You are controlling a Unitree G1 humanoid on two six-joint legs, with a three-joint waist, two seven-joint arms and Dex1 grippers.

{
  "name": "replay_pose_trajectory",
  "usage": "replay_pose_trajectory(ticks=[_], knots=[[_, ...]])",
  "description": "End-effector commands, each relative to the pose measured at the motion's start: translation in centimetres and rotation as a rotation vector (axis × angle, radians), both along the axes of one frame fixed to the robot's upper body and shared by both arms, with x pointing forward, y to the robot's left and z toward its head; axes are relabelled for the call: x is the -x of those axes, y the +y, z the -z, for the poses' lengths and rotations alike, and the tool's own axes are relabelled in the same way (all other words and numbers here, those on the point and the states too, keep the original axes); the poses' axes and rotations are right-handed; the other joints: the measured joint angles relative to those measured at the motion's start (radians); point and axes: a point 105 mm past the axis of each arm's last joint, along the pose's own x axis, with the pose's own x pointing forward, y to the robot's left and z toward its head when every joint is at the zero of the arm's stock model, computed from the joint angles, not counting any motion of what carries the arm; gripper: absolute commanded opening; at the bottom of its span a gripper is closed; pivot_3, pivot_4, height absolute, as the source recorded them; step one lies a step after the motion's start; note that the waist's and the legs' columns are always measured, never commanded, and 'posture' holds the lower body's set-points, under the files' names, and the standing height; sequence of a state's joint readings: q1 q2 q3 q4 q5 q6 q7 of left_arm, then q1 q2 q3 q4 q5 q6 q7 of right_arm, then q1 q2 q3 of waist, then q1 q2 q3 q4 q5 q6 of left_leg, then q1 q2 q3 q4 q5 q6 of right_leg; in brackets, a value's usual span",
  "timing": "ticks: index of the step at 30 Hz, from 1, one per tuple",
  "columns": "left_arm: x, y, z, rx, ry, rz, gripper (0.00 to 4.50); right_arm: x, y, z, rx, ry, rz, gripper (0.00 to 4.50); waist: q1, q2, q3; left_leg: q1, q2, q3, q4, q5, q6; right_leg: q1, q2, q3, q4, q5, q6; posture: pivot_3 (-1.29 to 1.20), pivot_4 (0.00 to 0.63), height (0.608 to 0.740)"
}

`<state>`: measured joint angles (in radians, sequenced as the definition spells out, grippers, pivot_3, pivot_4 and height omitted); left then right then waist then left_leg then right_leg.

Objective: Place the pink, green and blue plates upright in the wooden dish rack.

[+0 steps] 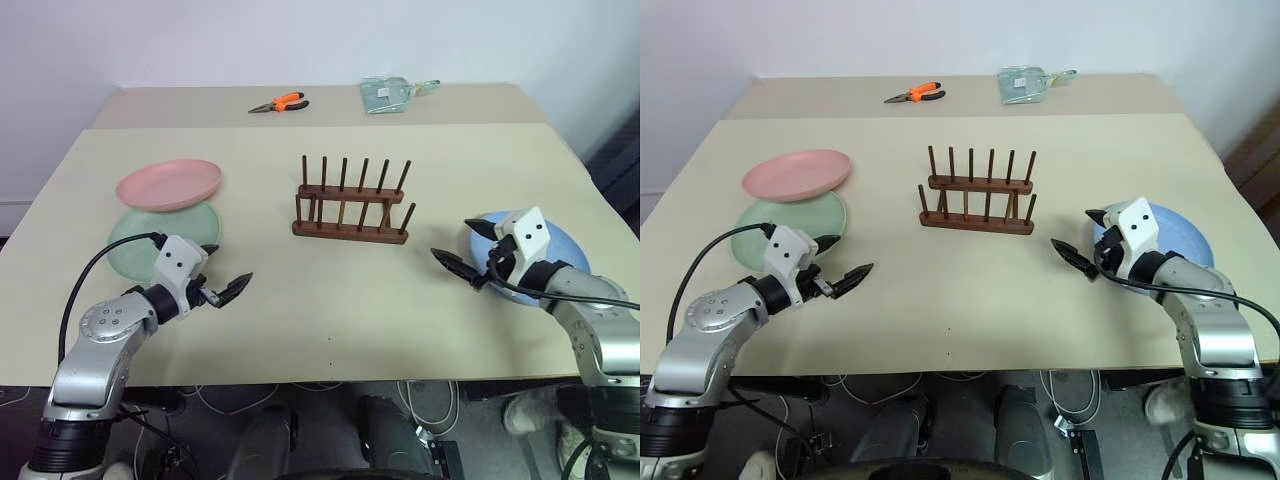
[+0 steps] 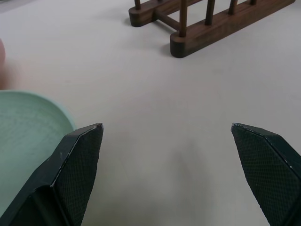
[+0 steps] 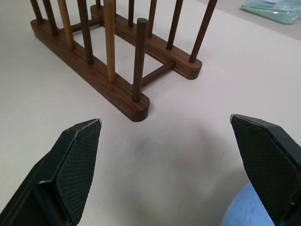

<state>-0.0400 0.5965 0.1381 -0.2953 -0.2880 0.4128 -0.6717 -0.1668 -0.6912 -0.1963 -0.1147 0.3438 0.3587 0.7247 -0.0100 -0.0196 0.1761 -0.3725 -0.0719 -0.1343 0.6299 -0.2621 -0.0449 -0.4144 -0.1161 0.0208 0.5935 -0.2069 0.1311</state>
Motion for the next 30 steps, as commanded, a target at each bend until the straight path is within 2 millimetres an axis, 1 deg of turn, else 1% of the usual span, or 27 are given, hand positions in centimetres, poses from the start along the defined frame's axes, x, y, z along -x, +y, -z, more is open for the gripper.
replay_pose_trajectory(ticks=[1,6,8,10,12,15,17,18,20,23,24,26,27,30], knots=[[-0.4,-0.5,-0.9,0.002,-0.034,0.017,4.48,-0.4,0.9,-1.5,0.012,-0.078,-0.022,4.50,0.000,0.000,0.000,0.000,0.000,0.000,0.000,0.000,0.000,0.000,0.000,0.000,0.000,0.000,0.000,0.00,0.150,0.740],[-1.5,-1.1,-0.7,0.023,-0.015,0.052,4.48,-0.3,1.7,-1.4,-0.024,-0.051,-0.057,4.50,0.001,0.000,0.000,0.000,0.000,0.000,0.000,0.000,0.000,0.000,0.000,0.000,0.000,0.000,0.000,0.00,0.150,0.740],[-2.8,-1.7,-0.3,0.024,0.005,0.097,4.48,-0.4,2.2,-1.3,-0.018,-0.063,-0.059,4.50,0.003,0.000,0.000,0.000,0.000,0.000,0.000,0.000,0.000,0.000,0.000,0.000,0.000,0.000,0.000,0.00,0.150,0.740],[-4.6,-2.8,0.4,-0.027,0.022,0.167,4.48,-0.4,2.6,-1.1,-0.024,-0.076,-0.043,4.50,0.009,0.000,0.000,0.000,-0.001,0.000,0.001,0.000,0.000,0.001,0.000,-0.001,0.000,0.001,0.001,0.00,0.150,0.740],[-5.8,-3.5,0.8,-0.058,0.029,0.218,4.48,-0.2,3.1,-0.8,-0.024,-0.080,-0.039,4.50,0.008,0.000,0.000,0.000,-0.001,0.000,0.002,0.000,0.000,0.001,0.001,-0.002,0.000,0.002,0.002,0.00,0.150,0.740],[-9.0,-5.7,0.8,-0.070,0.040,0.281,4.48,0.5,3.6,-0.6,-0.023,-0.102,-0.014,4.50,0.019,0.000,0.000,0.000,-0.001,0.000,0.001,0.000,0.000,0.000,0.000,-0.002,0.000,0.003,0.002,0.00,0.150,0.740],[-10.0,-6.6,0.8,-0.063,0.048,0.308,4.48,0.9,3.9,-0.5,-0.029,-0.109,0.001,4.50,0.022,-0.001,0.000,-0.001,-0.002,-0.001,0.001,0.000,0.000,0.000,0.000,-0.002,0.000,0.003,0.003,0.00,0.150,0.740],[-10.6,-7.5,1.1,-0.079,0.066,0.331,4.48,1.2,3.8,-0.4,-0.027,-0.115,0.019,4.50,0.022,-0.001,0.000,-0.001,-0.002,0.000,0.001,0.000,0.000,0.000,0.000,-0.002,0.000,0.003,0.003,0.00,0.150,0.740],[-11.5,-9.2,1.5,-0.121,0.080,0.375,4.48,1.8,3.5,-0.7,-0.032,-0.135,0.059,4.50,0.023,-0.001,0.000,-0.001,-0.002,0.000,0.001,0.000,0.000,0.000,0.000,-0.002,-0.001,0.003,0.003,0.00,0.150,0.740],[-11.9,-10.9,1.5,-0.105,0.104,0.415,4.48,2.7,3.1,-0.7,-0.022,-0.142,0.107,4.50,0.022,-0.002,0.000,-0.001,-0.003,0.000,0.002,0.000,0.001,0.001,-0.001,-0.002,-0.001,0.001,0.005,0.00,0.150,0.740],[-11.9,-11.4,1.8,-0.125,0.106,0.426,4.48,3.1,2.7,-0.5,-0.008,-0.142,0.126,4.50,0.022,-0.002,0.000,-0.001,-0.002,0.000,0.002,0.000,0.001,0.001,-0.001,-0.002,-0.001,0.001,0.007,0.00,0.150,0.740],[-12.0,-11.8,2.2,-0.161,0.104,0.436,3.97,3.6,2.5,-0.4,0.003,-0.141,0.147,4.50,0.020,-0.002,0.000,-0.001,-0.002,0.000,0.001,0.000,0.001,0.001,-0.001,-0.002,-0.001,0.000,0.007,0.00,0.150,0.740],[-12.0,-12.1,2.2,-0.148,0.107,0.440,3.68,3.8,2.3,-0.5,0.003,-0.141,0.155,4.50,0.020,-0.002,0.000,-0.001,-0.002,0.000,0.001,-0.001,0.001,0.001,-0.001,-0.002,0.000,0.000,0.008,0.00,0.150,0.740],[-11.8,-12.6,2.3,-0.124,0.107,0.459,2.29,4.4,2.0,-0.6,0.011,-0.140,0.165,4.50,0.021,-0.002,0.000,0.000,-0.002,0.000,0.002,0.000,0.001,0.001,-0.001,-0.002,0.000,0.000,0.008,0.00,0.150,0.740]])
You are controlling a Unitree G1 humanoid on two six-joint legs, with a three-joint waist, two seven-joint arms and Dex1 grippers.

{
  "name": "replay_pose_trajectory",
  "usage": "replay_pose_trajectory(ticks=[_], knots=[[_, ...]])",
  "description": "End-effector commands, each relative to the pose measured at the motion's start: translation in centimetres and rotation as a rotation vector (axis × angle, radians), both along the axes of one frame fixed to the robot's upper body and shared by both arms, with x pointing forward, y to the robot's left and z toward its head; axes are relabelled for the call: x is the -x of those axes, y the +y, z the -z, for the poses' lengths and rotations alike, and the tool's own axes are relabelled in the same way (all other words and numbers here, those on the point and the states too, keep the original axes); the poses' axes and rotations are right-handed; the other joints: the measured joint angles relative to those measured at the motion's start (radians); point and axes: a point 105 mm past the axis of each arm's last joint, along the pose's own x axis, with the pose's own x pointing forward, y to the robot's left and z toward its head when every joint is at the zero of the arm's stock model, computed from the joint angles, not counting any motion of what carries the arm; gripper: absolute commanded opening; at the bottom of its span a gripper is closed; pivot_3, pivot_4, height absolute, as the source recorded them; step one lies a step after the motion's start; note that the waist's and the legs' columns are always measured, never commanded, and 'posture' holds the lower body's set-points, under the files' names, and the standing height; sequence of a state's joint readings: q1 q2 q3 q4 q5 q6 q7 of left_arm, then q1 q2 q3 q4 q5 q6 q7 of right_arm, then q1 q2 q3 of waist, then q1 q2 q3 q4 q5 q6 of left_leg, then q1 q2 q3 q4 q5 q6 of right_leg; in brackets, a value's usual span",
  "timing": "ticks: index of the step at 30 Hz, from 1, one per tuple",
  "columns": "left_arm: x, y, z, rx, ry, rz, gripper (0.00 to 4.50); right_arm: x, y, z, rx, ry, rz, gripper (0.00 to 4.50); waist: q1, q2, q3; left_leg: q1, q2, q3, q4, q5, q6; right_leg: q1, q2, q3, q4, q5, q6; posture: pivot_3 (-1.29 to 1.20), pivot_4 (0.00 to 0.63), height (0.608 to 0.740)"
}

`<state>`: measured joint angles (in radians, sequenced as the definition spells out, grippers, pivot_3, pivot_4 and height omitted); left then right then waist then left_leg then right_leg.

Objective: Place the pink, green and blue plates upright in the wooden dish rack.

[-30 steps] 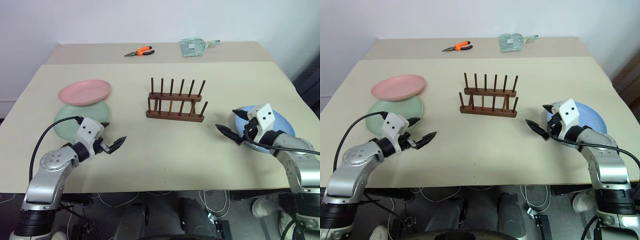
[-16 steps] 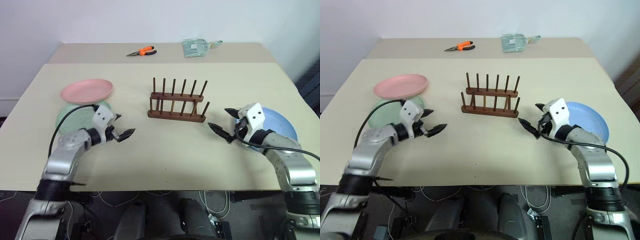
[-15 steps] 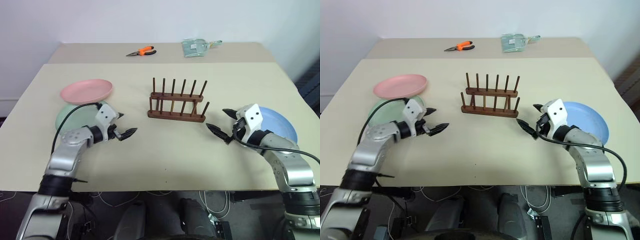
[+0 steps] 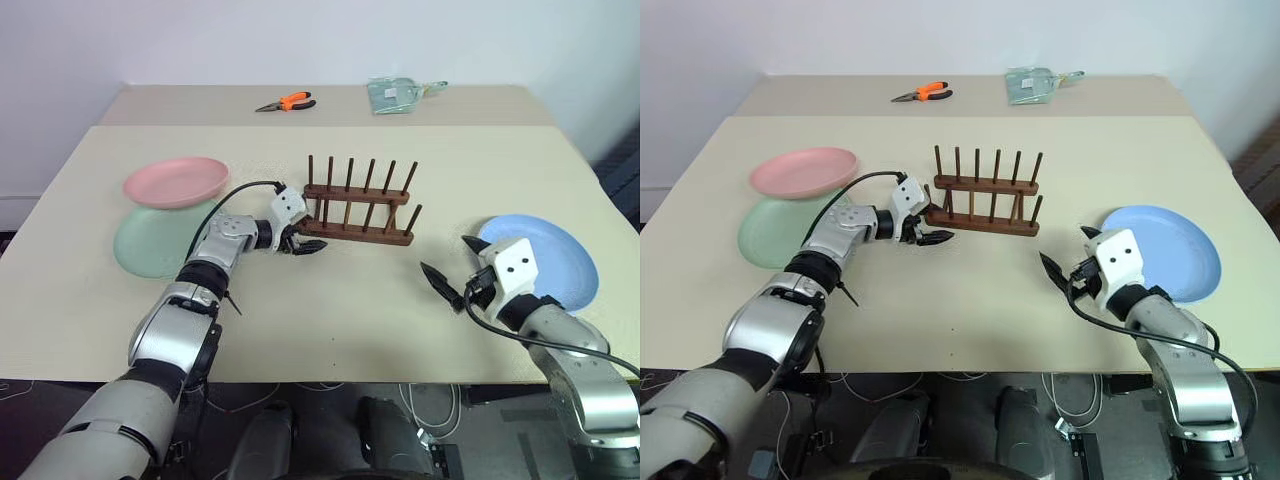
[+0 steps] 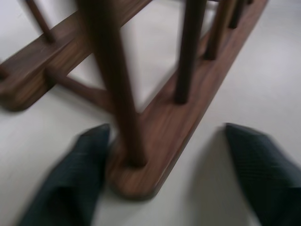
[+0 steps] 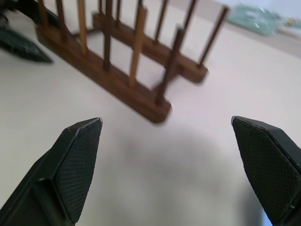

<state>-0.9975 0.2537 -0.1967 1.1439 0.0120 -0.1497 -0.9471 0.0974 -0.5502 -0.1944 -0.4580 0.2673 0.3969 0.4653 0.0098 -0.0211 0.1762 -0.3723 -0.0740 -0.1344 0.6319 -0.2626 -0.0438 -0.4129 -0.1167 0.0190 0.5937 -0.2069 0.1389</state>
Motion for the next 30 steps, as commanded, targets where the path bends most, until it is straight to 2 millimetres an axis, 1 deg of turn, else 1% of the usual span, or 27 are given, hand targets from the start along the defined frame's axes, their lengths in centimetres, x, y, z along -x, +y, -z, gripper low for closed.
replay_pose_trajectory(ticks=[1,2,3,5,8,11,12,14,15,16,19,21,22,23,25,27,29,30], knots=[[0.3,-0.2,0.2,-0.007,-0.007,0.029,1.81,0.6,-0.2,-2.0,0.022,-0.070,0.006,4.50,0.001,0.000,0.000,0.000,0.000,0.000,0.000,0.000,0.000,0.001,0.000,0.000,0.000,0.000,0.000,0.00,0.150,0.740],[0.6,-0.5,0.1,-0.001,-0.019,0.064,1.29,0.7,-0.3,-2.0,0.034,-0.061,0.001,4.50,0.001,0.000,0.000,0.000,0.000,0.000,0.000,0.000,0.000,0.001,0.000,0.000,0.000,0.000,0.000,0.00,0.150,0.740],[1.0,-0.6,0.0,0.005,-0.034,0.098,0.90,0.7,-0.3,-1.9,0.046,-0.052,-0.007,4.50,0.000,0.000,0.000,0.000,0.000,0.000,0.001,0.000,0.000,0.001,0.000,0.000,0.000,0.000,0.000,0.00,0.150,0.740],[2.2,-1.0,-0.3,0.023,-0.062,0.190,0.90,0.9,-0.5,-1.6,0.072,-0.027,-0.031,4.50,-0.001,0.000,0.000,0.001,0.000,0.000,0.000,0.000,0.000,0.001,0.000,0.000,0.000,0.000,0.000,0.00,0.150,0.740],[5.3,-1.3,-0.6,0.039,-0.089,0.334,0.90,0.6,-1.2,-1.6,0.103,-0.011,-0.037,4.50,-0.004,0.000,0.000,0.000,0.000,-0.001,-0.001,0.000,0.001,0.000,0.000,0.000,0.000,0.002,-0.003,0.00,0.150,0.740],[8.1,-0.9,-0.7,0.034,-0.080,0.396,0.90,0.3,-2.0,-1.6,0.127,-0.004,-0.032,4.50,-0.004,0.000,0.000,0.000,0.001,-0.001,0.000,-0.001,0.001,0.000,0.000,0.001,0.000,0.002,-0.003,0.00,0.150,0.740],[8.7,-0.7,-0.6,0.025,-0.072,0.398,0.90,0.2,-2.2,-1.5,0.137,0.000,-0.031,4.50,-0.003,0.000,0.000,0.000,0.001,-0.001,0.000,-0.001,0.001,0.000,0.000,0.001,0.000,0.002,-0.004,0.00,0.150,0.740],[9.1,0.0,-0.2,-0.001,-0.047,0.359,1.88,0.1,-2.8,-1.4,0.153,0.010,-0.026,4.50,-0.002,0.000,0.000,0.000,0.001,-0.001,0.000,-0.001,0.001,0.001,0.000,0.001,0.000,0.002,-0.004,0.00,0.150,0.740],[9.0,0.3,0.1,-0.011,-0.038,0.336,2.24,0.0,-3.2,-1.4,0.162,0.014,-0.021,4.50,-0.001,0.000,0.000,0.000,0.001,-0.001,0.000,-0.001,0.001,0.001,0.000,0.001,0.000,0.001,-0.003,0.00,0.150,0.740],[9.0,0.6,0.3,-0.021,-0.035,0.318,2.73,0.0,-3.5,-1.3,0.171,0.019,-0.015,4.50,0.001,0.000,0.000,0.000,0.001,-0.001,0.001,-0.001,0.001,0.001,0.000,0.001,0.000,0.000,-0.002,0.00,0.150,0.740],[9.0,1.3,0.7,-0.051,-0.045,0.270,4.17,0.4,-4.7,-0.9,0.197,0.051,-0.002,4.50,0.003,0.001,0.000,0.001,0.001,-0.001,0.001,-0.001,0.001,0.002,0.000,0.001,0.000,-0.001,-0.001,0.00,0.150,0.740],[9.2,1.9,0.8,-0.055,-0.035,0.253,4.24,1.0,-5.2,-0.6,0.201,0.081,-0.013,3.97,0.003,0.001,0.000,0.000,0.001,-0.001,0.000,-0.001,0.001,0.002,0.000,0.001,0.000,0.000,-0.001,0.00,0.150,0.740],[9.5,2.3,0.9,-0.047,-0.013,0.245,4.24,1.5,-5.2,-0.4,0.195,0.103,-0.027,3.62,0.003,0.001,0.000,0.000,0.001,-0.001,0.000,-0.001,0.001,0.002,0.000,0.001,0.000,0.001,-0.002,0.00,0.150,0.740],[9.9,2.7,0.9,-0.039,0.011,0.244,4.00,1.9,-5.0,-0.2,0.189,0.125,-0.046,3.17,0.002,0.001,0.000,0.000,0.001,-0.001,0.000,-0.001,0.001,0.001,0.000,0.001,0.000,0.001,-0.003,0.00,0.150,0.740],[11.3,3.3,0.8,-0.017,0.086,0.260,3.28,3.2,-4.0,0.6,0.184,0.188,-0.120,2.09,-0.003,0.001,0.000,0.001,0.001,-0.001,-0.001,-0.001,0.001,0.001,0.000,0.001,0.000,0.001,-0.003,0.00,0.150,0.740],[13.3,3.5,0.8,-0.010,0.164,0.309,2.41,4.4,-2.6,1.5,0.185,0.242,-0.194,1.18,-0.008,0.001,0.000,0.001,0.002,-0.001,-0.001,-0.001,0.001,0.001,0.000,0.001,0.000,-0.001,-0.001,0.00,0.150,0.740],[15.2,3.1,0.8,0.006,0.227,0.350,1.38,5.0,-1.3,2.3,0.180,0.274,-0.239,0.12,-0.013,0.002,0.000,0.001,0.003,-0.001,-0.001,-0.001,0.001,0.001,0.000,0.001,0.000,-0.003,-0.003,0.00,0.150,0.740],[15.7,2.7,0.8,0.016,0.240,0.358,0.84,5.0,-0.8,2.6,0.182,0.278,-0.251,0.00,-0.014,0.002,0.000,0.001,0.003,-0.001,0.000,-0.001,0.001,0.002,0.000,0.001,0.000,-0.003,-0.004,0.00,0.150,0.740]])
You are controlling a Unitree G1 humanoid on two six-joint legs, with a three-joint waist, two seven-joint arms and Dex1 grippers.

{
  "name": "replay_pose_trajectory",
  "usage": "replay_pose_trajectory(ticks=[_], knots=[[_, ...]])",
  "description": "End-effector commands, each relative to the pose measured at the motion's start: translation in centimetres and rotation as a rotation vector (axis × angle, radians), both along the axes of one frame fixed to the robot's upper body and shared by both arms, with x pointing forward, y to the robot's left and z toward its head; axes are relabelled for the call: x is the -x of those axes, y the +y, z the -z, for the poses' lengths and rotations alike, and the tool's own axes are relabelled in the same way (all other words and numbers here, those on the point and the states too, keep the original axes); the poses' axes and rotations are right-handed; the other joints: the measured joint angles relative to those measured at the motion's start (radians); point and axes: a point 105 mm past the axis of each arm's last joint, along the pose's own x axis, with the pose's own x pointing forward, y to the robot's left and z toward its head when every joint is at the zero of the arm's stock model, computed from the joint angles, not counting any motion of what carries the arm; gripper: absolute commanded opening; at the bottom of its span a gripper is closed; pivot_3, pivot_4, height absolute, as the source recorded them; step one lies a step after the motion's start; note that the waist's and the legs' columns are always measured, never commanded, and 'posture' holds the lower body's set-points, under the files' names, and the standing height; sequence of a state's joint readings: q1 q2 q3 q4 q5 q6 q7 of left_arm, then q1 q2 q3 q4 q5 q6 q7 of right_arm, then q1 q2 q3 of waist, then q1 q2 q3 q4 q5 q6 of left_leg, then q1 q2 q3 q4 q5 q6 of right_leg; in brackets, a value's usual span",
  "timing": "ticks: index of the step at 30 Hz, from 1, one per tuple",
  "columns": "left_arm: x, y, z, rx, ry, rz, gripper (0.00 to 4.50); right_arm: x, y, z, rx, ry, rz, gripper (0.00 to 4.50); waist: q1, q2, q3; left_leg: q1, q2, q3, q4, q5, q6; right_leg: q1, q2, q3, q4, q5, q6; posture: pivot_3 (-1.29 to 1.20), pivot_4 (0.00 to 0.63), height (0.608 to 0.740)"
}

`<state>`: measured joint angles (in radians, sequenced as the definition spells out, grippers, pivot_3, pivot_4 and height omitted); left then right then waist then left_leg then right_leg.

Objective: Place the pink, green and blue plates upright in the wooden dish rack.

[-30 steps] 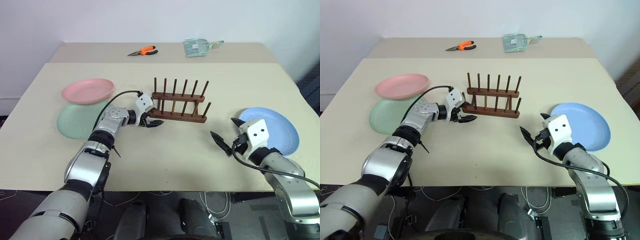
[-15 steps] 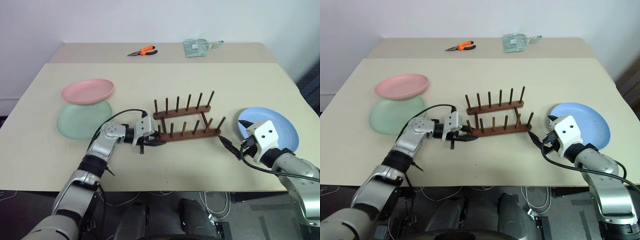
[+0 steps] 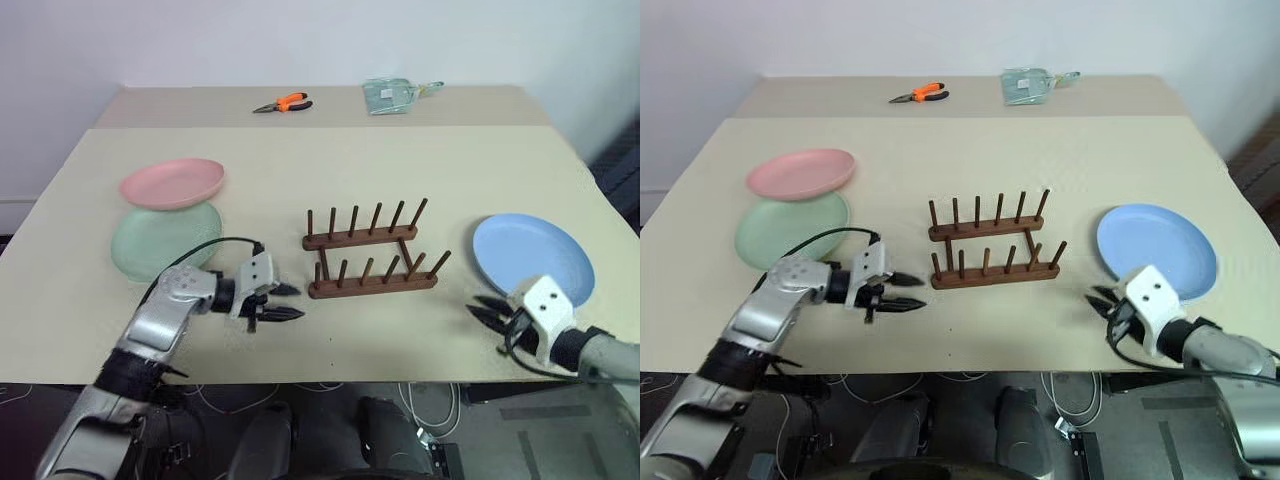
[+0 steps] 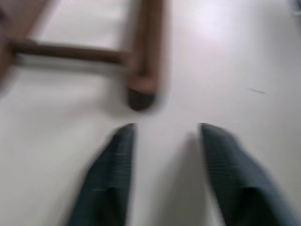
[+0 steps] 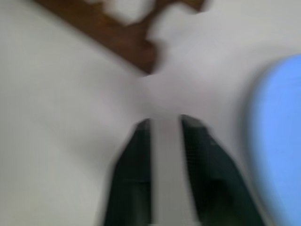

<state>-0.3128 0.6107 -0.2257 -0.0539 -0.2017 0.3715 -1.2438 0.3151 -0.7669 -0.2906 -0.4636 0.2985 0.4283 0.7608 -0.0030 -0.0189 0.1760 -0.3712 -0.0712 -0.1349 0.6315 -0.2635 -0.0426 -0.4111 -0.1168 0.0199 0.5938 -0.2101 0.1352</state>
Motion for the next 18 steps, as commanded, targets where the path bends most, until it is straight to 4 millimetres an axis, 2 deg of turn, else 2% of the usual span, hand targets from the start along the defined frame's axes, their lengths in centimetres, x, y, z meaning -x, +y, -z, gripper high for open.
replay_pose_trajectory(ticks=[1,2,4,6,8,12,18], knots=[[2.0,-1.9,-1.0,0.057,0.038,0.064,0.44,0.2,2.3,-0.4,0.004,-0.022,-0.084,0.00,-0.002,0.000,0.000,0.000,0.000,0.000,0.001,0.000,0.000,0.000,0.000,0.000,0.000,0.000,0.000,0.00,0.150,0.740],[2.0,-2.4,-0.8,0.063,0.027,0.044,0.03,0.0,2.7,-0.1,0.008,-0.025,-0.085,0.00,0.000,0.000,0.000,-0.001,0.001,0.000,0.001,0.000,0.000,0.001,-0.001,0.000,0.000,0.000,0.000,0.00,0.150,0.740],[1.5,-3.8,-0.3,0.065,-0.031,-0.012,0.03,-0.9,3.3,0.6,0.039,-0.044,-0.079,0.00,0.008,0.000,0.000,-0.001,0.001,0.000,0.002,0.000,0.000,0.001,-0.002,0.000,-0.001,0.000,0.000,0.00,0.150,0.740],[-0.7,-4.8,0.9,0.028,-0.095,-0.163,0.03,-2.6,3.9,1.2,0.071,-0.091,-0.043,0.00,0.014,-0.001,0.000,0.000,0.000,0.000,0.002,0.000,0.000,0.002,-0.002,0.000,-0.002,0.000,-0.001,0.00,0.150,0.740],[-2.6,-5.2,1.4,0.012,-0.145,-0.286,0.03,-3.9,4.2,1.8,0.096,-0.108,-0.015,0.00,0.019,-0.001,0.000,-0.001,-0.001,0.000,0.002,0.000,0.000,0.002,-0.002,0.000,-0.002,0.000,0.000,0.00,0.150,0.740],[-6.3,-4.7,1.5,0.029,-0.162,-0.531,0.03,-7.1,4.4,2.1,0.129,-0.175,0.076,0.00,0.016,-0.003,-0.002,0.000,-0.002,0.000,0.003,0.000,0.000,0.003,-0.002,-0.001,-0.001,0.000,0.000,0.00,0.150,0.740],[-9.0,-4.5,1.6,0.037,-0.190,-0.647,0.03,-11.7,4.2,1.3,0.114,-0.252,0.179,0.00,0.011,-0.003,-0.003,0.004,-0.002,0.001,0.002,0.000,0.000,0.004,0.000,-0.001,0.000,0.001,0.000,0.00,0.150,0.740]])
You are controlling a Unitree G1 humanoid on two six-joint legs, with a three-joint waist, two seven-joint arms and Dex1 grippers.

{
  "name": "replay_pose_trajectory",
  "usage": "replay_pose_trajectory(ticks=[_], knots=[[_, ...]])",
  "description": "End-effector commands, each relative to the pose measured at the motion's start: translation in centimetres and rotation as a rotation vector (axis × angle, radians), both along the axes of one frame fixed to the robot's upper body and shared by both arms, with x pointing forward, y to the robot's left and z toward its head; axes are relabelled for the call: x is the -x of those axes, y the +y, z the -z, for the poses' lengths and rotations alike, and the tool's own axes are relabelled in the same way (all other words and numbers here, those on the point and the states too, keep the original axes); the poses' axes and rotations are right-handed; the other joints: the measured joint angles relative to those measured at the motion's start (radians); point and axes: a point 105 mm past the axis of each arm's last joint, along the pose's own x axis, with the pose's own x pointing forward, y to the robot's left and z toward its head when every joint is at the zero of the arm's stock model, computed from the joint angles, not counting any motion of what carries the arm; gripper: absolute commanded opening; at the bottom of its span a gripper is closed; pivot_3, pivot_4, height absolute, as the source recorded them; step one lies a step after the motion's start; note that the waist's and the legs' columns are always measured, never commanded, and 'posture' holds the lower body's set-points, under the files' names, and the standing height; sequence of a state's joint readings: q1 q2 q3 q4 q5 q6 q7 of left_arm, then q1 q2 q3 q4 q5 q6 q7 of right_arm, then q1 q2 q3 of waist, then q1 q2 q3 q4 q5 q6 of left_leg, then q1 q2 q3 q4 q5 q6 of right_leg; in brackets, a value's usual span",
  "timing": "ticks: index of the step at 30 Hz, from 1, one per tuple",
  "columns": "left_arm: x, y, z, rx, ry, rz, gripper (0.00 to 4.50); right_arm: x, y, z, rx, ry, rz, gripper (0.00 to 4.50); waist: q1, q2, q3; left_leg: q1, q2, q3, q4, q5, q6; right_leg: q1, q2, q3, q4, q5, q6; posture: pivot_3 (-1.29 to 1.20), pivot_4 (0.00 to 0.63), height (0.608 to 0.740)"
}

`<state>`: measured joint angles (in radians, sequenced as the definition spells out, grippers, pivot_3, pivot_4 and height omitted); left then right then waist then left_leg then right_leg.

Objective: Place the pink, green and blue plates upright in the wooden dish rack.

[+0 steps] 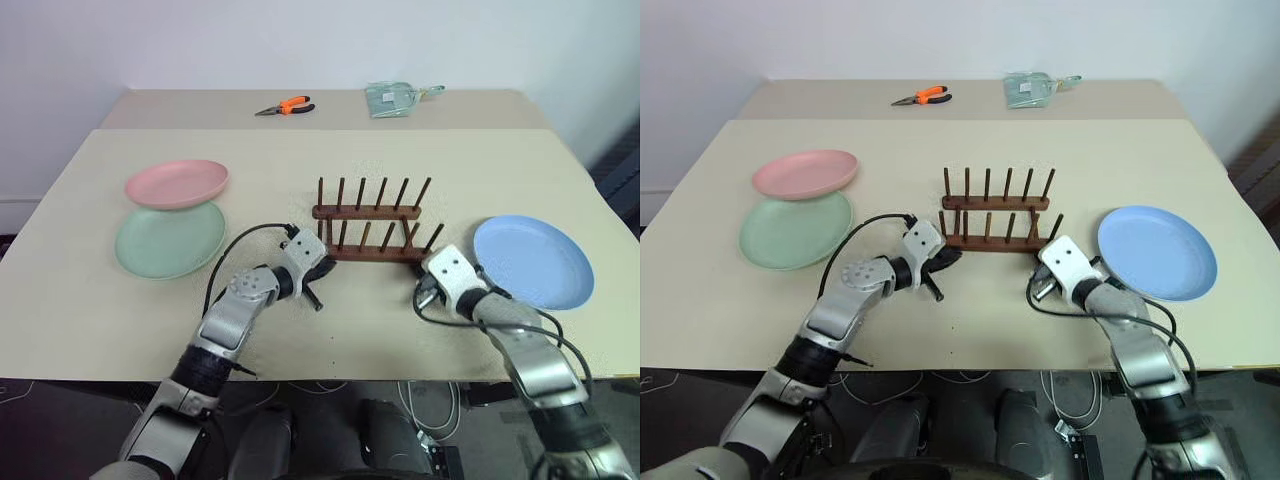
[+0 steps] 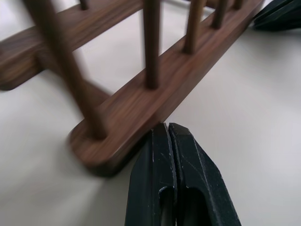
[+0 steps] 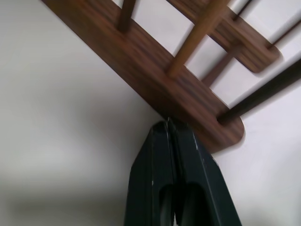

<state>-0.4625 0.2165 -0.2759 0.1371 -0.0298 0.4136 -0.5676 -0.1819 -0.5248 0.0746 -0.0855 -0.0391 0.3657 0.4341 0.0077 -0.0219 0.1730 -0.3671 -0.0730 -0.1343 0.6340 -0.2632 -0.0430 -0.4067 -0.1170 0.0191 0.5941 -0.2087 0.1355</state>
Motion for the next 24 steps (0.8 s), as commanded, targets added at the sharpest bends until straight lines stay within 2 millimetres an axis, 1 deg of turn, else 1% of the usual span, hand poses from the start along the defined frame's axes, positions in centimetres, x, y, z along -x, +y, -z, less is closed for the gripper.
replay_pose_trajectory(ticks=[1,3,4,5,6,7,8,9,11,12,13,14,15,16,18,20,21,22,24], knots=[[-1.3,2.1,1.6,-0.037,0.032,-0.116,0.03,-1.7,-0.5,-0.5,0.017,-0.047,0.047,0.00,0.000,0.000,0.000,0.000,0.000,0.000,0.000,0.000,0.000,0.000,0.000,0.000,0.000,0.001,0.002,0.00,0.150,0.740],[-1.3,2.0,1.5,-0.037,0.023,-0.109,0.03,-2.0,-0.5,-0.7,0.011,-0.054,0.047,0.00,0.001,0.001,-0.001,0.000,0.000,0.000,-0.001,0.000,0.000,0.000,0.000,0.000,0.000,0.002,0.002,0.00,0.150,0.740],[-1.2,2.0,1.5,-0.037,0.020,-0.104,0.03,-2.1,-0.4,-0.7,-0.002,-0.049,0.035,0.00,0.000,0.001,-0.001,0.000,0.000,0.000,-0.002,0.000,0.000,0.000,0.000,0.000,0.000,0.003,-0.001,0.00,0.150,0.740],[-1.2,2.4,1.4,-0.041,0.017,-0.103,0.01,-1.9,-0.2,-1.0,-0.020,-0.043,0.011,0.24,0.000,0.001,-0.001,0.001,0.000,0.000,-0.002,0.000,0.000,0.000,0.000,0.000,0.000,0.003,-0.001,0.00,0.150,0.740],[-1.2,3.3,0.9,-0.032,0.010,-0.116,0.00,-1.5,0.2,-1.5,-0.037,-0.042,-0.027,0.50,-0.002,0.001,-0.001,0.001,0.000,0.000,-0.002,0.000,0.000,0.000,0.000,0.000,0.000,0.003,-0.001,0.00,0.150,0.740],[-1.2,4.0,0.5,-0.026,0.004,-0.126,0.56,-1.2,0.4,-1.8,-0.048,-0.042,-0.055,0.87,-0.006,0.001,-0.001,0.001,0.000,0.000,-0.002,0.000,0.000,0.000,0.000,0.000,0.000,0.003,-0.001,0.00,0.150,0.740],[-1.6,5.1,-0.3,0.005,-0.005,-0.171,0.84,-0.7,0.9,-2.2,-0.056,-0.047,-0.090,1.25,-0.011,0.001,-0.001,0.001,0.000,0.000,-0.002,0.000,0.000,0.000,0.000,0.000,0.000,0.003,-0.001,0.00,0.150,0.740],[-2.3,6.6,-1.8,0.056,-0.032,-0.234,1.33,-0.2,1.4,-2.6,-0.065,-0.049,-0.128,1.76,-0.017,0.001,-0.001,0.001,0.000,0.000,-0.003,0.000,0.000,0.000,0.001,0.000,0.000,0.003,0.000,0.00,0.150,0.740],[-3.9,9.8,-5.8,0.158,-0.129,-0.393,2.30,0.7,2.4,-3.1,-0.064,-0.060,-0.191,2.75,-0.024,0.001,0.000,0.001,0.001,-0.001,-0.003,0.000,0.000,-0.001,0.001,0.000,0.001,0.001,0.003,0.00,0.150,0.740],[-4.5,11.1,-7.6,0.199,-0.177,-0.462,2.81,1.0,2.7,-3.2,-0.060,-0.065,-0.206,3.26,-0.024,0.001,0.001,0.000,0.001,-0.001,-0.003,0.000,0.000,-0.002,0.001,0.000,0.001,0.001,0.003,0.00,0.150,0.740],[-5.1,12.7,-9.8,0.262,-0.231,-0.552,3.37,1.2,3.0,-3.2,-0.056,-0.065,-0.221,3.81,-0.023,0.000,0.001,-0.001,0.001,-0.002,-0.003,0.000,0.000,-0.003,0.002,0.000,0.001,0.001,0.003,0.00,0.150,0.740],[-5.5,14.2,-11.6,0.327,-0.271,-0.633,3.79,1.4,3.3,-3.2,-0.054,-0.063,-0.233,4.20,-0.020,0.000,0.002,-0.003,0.001,-0.003,-0.002,0.000,-0.001,-0.004,0.002,-0.001,0.001,0.001,0.003,0.00,0.150,0.740],[-5.8,15.9,-13.6,0.403,-0.311,-0.729,4.32,1.5,3.5,-3.1,-0.050,-0.062,-0.245,4.27,-0.018,-0.001,0.002,-0.004,0.000,-0.003,-0.001,0.001,-0.002,-0.004,0.002,-0.001,0.001,0.001,0.003,0.00,0.150,0.740],[-5.8,17.4,-15.0,0.458,-0.345,-0.811,4.32,1.6,3.7,-3.0,-0.048,-0.060,-0.253,4.27,-0.016,-0.001,0.002,-0.004,0.000,-0.003,-0.001,0.001,-0.002,-0.005,0.001,-0.002,0.001,0.001,0.003,0.00,0.150,0.740],[-5.5,20.4,-16.7,0.528,-0.386,-0.979,4.32,1.6,4.0,-2.8,-0.045,-0.058,-0.264,4.27,-0.016,-0.002,0.001,-0.005,-0.001,-0.004,-0.001,0.001,-0.002,-0.004,0.000,-0.002,0.000,0.002,0.004,0.00,0.150,0.740],[-4.7,23.5,-17.1,0.609,-0.377,-1.165,4.32,1.4,4.3,-2.7,-0.043,-0.060,-0.272,4.27,-0.018,-0.001,0.001,-0.004,-0.001,-0.003,-0.002,0.001,-0.002,-0.003,-0.001,-0.002,-0.001,0.002,0.004,0.00,0.150,0.740],[-4.2,24.6,-17.0,0.649,-0.361,-1.235,4.32,1.3,4.4,-2.7,-0.043,-0.062,-0.274,4.27,-0.020,-0.001,0.001,-0.004,-0.002,-0.003,-0.002,0.001,-0.002,-0.003,-0.001,-0.001,-0.001,0.002,0.003,0.00,0.150,0.740],[-3.8,25.4,-16.7,0.693,-0.331,-1.288,4.32,1.2,4.4,-2.8,-0.042,-0.065,-0.276,4.27,-0.021,-0.002,0.002,-0.004,-0.002,-0.003,-0.002,0.001,-0.002,-0.004,-0.001,-0.001,-0.001,0.003,0.002,0.00,0.150,0.740],[-3.1,26.3,-15.9,0.754,-0.271,-1.352,4.32,1.1,4.5,-2.9,-0.042,-0.069,-0.280,4.27,-0.019,-0.002,0.002,-0.004,-0.001,-0.003,-0.002,0.001,-0.002,-0.004,0.000,-0.002,0.000,0.003,0.002,0.00,0.150,0.740]])
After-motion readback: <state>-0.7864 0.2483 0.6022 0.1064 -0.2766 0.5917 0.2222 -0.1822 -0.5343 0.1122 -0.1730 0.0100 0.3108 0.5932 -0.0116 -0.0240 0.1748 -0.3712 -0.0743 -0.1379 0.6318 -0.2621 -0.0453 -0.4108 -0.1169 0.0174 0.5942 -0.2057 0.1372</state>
